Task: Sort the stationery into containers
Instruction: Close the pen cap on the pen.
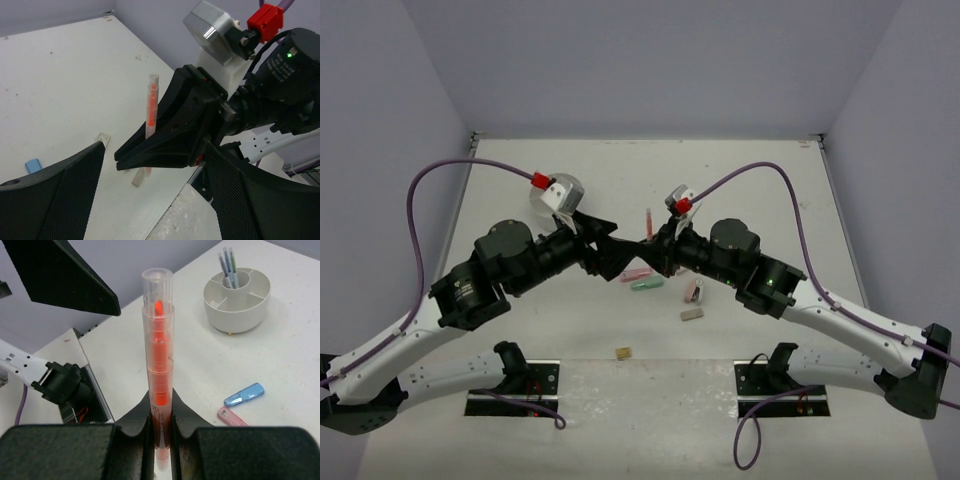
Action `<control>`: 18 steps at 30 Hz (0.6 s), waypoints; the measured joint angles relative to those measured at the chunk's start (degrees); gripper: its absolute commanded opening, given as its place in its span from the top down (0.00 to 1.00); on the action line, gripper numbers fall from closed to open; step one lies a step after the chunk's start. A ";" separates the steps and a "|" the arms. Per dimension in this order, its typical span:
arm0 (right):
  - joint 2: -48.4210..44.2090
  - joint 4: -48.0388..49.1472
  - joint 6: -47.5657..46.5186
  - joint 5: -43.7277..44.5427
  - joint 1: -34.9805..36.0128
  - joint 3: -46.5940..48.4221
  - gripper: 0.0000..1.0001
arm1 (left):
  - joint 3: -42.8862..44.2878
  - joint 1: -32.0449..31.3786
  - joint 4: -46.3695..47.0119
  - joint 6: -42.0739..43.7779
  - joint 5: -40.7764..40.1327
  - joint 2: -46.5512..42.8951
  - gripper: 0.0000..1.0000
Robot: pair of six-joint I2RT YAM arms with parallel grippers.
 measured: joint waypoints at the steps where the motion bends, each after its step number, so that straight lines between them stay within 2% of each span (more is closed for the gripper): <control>1: 0.27 -0.03 -0.02 -0.39 0.00 0.00 1.00 | 0.00 -0.02 0.42 0.00 0.22 -0.12 0.17; 11: 0.58 1.05 -0.83 -6.01 1.14 0.00 1.00 | 0.10 -0.01 2.17 -0.08 -0.75 3.02 0.24; 14: 0.59 1.20 -1.21 -7.27 1.69 -0.04 1.00 | 0.55 0.04 2.96 -0.41 -1.52 4.68 0.35; 17: 0.60 1.75 -1.29 -7.70 2.18 -0.20 1.00 | 0.97 -0.01 3.81 -0.69 -1.17 6.23 0.53; 18: 0.64 1.86 -1.26 -7.57 2.12 -0.29 1.00 | 1.18 -0.08 3.93 -0.94 -1.02 6.59 0.64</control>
